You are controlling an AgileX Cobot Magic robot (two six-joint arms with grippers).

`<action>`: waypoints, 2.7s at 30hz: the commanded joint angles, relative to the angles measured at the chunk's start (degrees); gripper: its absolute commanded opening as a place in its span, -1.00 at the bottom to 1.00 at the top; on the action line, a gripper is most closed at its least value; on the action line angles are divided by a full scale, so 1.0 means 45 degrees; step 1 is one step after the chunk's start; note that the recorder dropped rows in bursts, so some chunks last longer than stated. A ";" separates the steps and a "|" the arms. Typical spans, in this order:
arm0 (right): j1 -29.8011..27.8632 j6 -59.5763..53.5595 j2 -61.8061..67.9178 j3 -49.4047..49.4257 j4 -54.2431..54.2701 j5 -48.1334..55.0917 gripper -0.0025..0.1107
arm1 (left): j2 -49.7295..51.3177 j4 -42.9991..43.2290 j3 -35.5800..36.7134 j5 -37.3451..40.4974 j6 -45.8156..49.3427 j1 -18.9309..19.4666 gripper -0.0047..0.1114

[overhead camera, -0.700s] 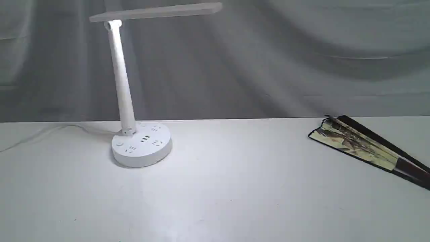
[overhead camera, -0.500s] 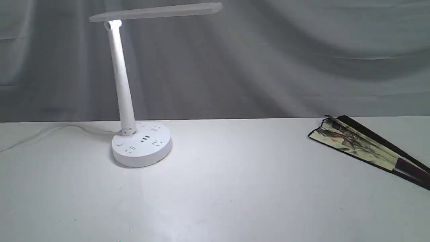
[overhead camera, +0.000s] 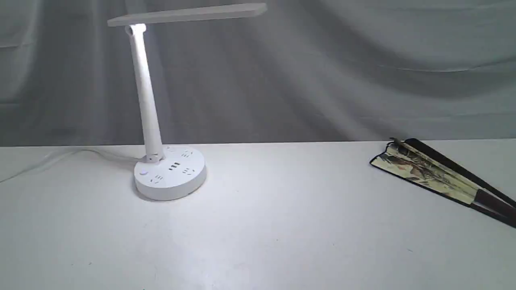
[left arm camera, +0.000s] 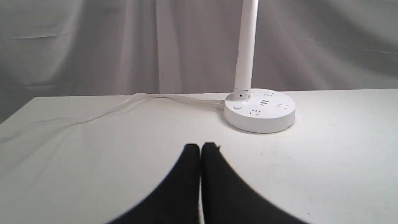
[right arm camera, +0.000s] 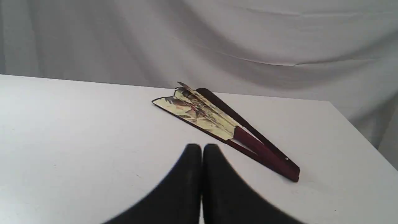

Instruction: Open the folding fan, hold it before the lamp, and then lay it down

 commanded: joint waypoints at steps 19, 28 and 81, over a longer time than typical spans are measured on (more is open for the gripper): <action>0.0028 0.0814 -0.0051 -0.0052 0.0138 -0.3300 -0.96 | -0.0027 -0.0150 0.0052 -0.2876 -0.2481 0.0034 -0.92; 0.0028 0.0876 -0.0051 -0.2054 0.0157 -0.2023 -0.96 | -0.0027 -0.0150 -0.1716 -0.1433 -0.2709 0.0034 -0.92; 0.0028 0.0623 1.1484 -0.9438 0.1148 0.3273 -0.96 | 1.3110 -0.0104 -0.9153 0.3784 -0.1307 0.0040 -0.92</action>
